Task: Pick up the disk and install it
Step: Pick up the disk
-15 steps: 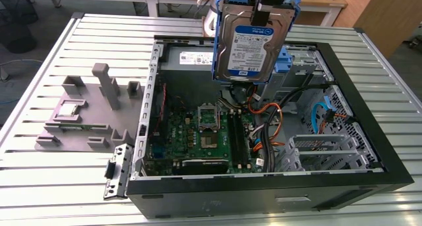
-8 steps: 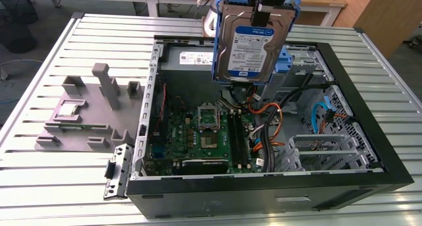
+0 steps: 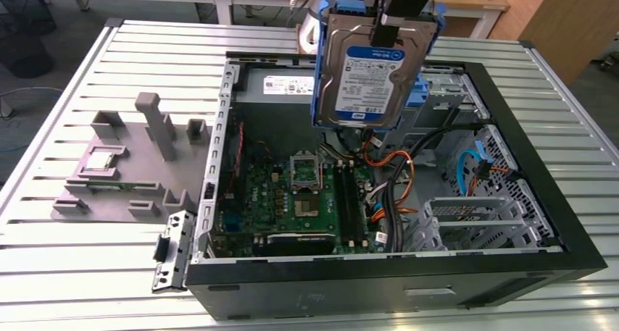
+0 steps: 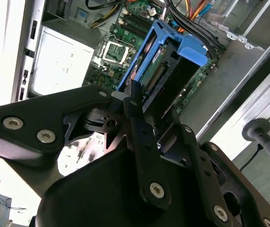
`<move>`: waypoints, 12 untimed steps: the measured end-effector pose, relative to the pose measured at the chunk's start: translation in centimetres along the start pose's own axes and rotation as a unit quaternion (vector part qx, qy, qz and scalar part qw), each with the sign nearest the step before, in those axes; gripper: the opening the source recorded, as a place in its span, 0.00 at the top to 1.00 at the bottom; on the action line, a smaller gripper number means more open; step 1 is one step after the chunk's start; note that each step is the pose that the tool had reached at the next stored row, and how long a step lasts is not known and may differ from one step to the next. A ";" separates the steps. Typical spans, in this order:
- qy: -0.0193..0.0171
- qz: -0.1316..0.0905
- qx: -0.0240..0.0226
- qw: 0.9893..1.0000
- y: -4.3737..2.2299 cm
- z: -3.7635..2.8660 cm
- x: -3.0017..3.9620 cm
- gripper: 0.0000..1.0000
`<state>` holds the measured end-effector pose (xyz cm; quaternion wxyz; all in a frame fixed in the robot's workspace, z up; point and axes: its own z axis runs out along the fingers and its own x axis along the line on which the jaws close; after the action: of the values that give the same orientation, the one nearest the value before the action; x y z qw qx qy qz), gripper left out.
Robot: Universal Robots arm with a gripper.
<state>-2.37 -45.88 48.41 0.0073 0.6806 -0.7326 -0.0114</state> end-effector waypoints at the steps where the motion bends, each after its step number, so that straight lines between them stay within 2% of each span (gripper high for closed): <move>1: 0.000 0.000 0.000 1.000 -0.02 0.00 0.20 0.65; 12: 0.000 0.000 0.000 1.000 -0.24 0.05 3.21 0.65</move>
<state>-2.37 -49.11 48.34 0.0074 0.6805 -0.7326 -0.0114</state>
